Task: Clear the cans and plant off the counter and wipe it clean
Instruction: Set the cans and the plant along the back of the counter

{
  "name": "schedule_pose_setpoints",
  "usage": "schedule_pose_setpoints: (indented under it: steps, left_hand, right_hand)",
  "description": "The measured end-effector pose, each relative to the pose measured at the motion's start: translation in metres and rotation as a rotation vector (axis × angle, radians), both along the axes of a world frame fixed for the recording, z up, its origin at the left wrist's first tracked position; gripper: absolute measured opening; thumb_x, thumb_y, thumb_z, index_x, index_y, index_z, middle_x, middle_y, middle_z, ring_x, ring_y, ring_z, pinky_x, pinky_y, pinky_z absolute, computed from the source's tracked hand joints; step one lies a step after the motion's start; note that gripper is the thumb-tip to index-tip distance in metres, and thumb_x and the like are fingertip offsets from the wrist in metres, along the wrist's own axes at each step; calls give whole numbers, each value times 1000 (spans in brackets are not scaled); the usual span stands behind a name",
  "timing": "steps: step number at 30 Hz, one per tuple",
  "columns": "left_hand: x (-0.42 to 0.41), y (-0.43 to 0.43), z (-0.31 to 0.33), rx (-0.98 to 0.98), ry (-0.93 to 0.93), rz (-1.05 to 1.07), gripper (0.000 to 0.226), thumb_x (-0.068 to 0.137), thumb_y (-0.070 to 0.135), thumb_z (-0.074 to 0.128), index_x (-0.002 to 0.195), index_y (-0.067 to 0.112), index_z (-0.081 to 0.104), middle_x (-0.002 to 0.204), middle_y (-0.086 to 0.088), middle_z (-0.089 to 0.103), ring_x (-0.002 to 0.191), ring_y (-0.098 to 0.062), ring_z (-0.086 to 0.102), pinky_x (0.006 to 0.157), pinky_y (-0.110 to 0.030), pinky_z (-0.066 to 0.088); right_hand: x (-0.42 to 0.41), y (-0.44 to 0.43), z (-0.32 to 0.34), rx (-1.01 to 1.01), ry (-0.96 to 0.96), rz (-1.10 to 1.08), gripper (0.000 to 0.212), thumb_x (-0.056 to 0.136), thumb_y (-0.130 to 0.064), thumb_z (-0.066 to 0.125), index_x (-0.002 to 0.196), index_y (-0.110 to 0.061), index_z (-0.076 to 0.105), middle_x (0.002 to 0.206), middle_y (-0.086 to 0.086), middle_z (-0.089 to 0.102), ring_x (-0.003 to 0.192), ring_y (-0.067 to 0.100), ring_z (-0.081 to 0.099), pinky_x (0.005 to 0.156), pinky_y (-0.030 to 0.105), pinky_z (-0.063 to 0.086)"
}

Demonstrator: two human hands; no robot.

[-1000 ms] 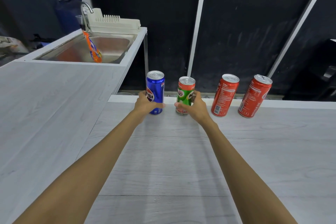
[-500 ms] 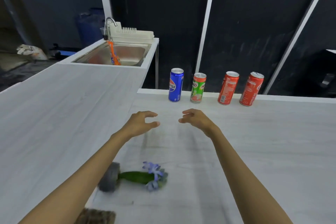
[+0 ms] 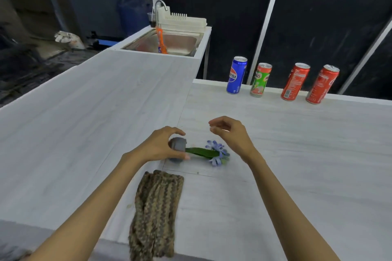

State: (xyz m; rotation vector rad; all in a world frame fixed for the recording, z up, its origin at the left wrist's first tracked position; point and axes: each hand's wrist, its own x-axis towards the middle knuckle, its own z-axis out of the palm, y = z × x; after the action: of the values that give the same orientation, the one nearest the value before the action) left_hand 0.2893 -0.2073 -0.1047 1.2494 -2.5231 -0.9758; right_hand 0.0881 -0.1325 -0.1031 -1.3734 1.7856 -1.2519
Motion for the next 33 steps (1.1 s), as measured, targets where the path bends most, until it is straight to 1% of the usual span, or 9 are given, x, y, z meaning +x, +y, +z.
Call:
schedule_pose_setpoints:
  steps: [2,6,9,13,15,18,21,26,33]
  left_hand:
    - [3,6,-8,-56,-13,1,69,64,31,81,124,25,48,126,0,50,115,-15,46,89,-20,35]
    - [1,18,-22,-122,107,106,62,65,26,80,120,22,51,119,-5,56,101,-17,51,79,-22,39]
    - [-4,30,-28,-62,280,257,55,67,26,79,115,19,53,110,-1,57,95,-16,51,77,-24,41]
    - [-9,41,-38,309,617,457,55,68,26,79,114,23,50,117,-6,57,107,-19,55,87,-31,50]
    - [-8,42,-39,481,731,441,63,63,28,82,117,21,51,122,-9,58,112,-21,57,97,-36,48]
    - [-8,38,-36,625,811,299,63,70,19,74,127,13,48,127,-15,57,116,-24,57,103,-37,43]
    - [-13,27,-35,608,784,203,50,87,21,57,134,12,43,133,-11,53,124,-19,50,110,-35,35]
    - [-28,-7,-34,470,628,169,48,96,45,27,139,26,38,149,1,35,139,-10,25,116,-28,13]
    - [-65,-85,-32,33,270,241,48,96,43,25,143,33,22,157,3,5,146,-21,0,117,-39,-1]
  right_hand:
    - [12,9,-1,-70,-63,-41,12,87,-7,59,95,-10,67,95,-1,67,89,11,63,75,8,48]
    - [34,32,-5,-39,-303,8,9,87,-6,57,88,-8,66,81,7,67,74,17,66,69,32,58]
    - [42,46,-12,185,-341,122,11,90,-8,55,90,-1,64,79,12,66,65,18,64,59,24,58]
    - [44,43,-31,328,-323,85,37,85,-21,67,116,-5,55,106,16,64,83,21,66,79,31,58]
    - [42,37,-34,312,-343,132,54,83,-22,68,131,-12,45,121,11,59,100,21,64,89,31,54]
    - [39,26,-30,226,-299,224,57,82,-18,69,134,-15,45,128,7,57,116,18,56,94,29,49]
    - [35,12,-27,177,-194,198,58,79,-21,73,131,-16,48,124,5,58,113,18,56,93,27,47]
    - [25,-26,-33,132,-133,118,62,74,-23,77,129,-17,48,118,1,57,97,15,60,73,13,47]
    - [-18,-113,-28,7,-105,-155,60,75,-25,76,126,-15,46,111,-5,53,91,13,57,63,10,44]
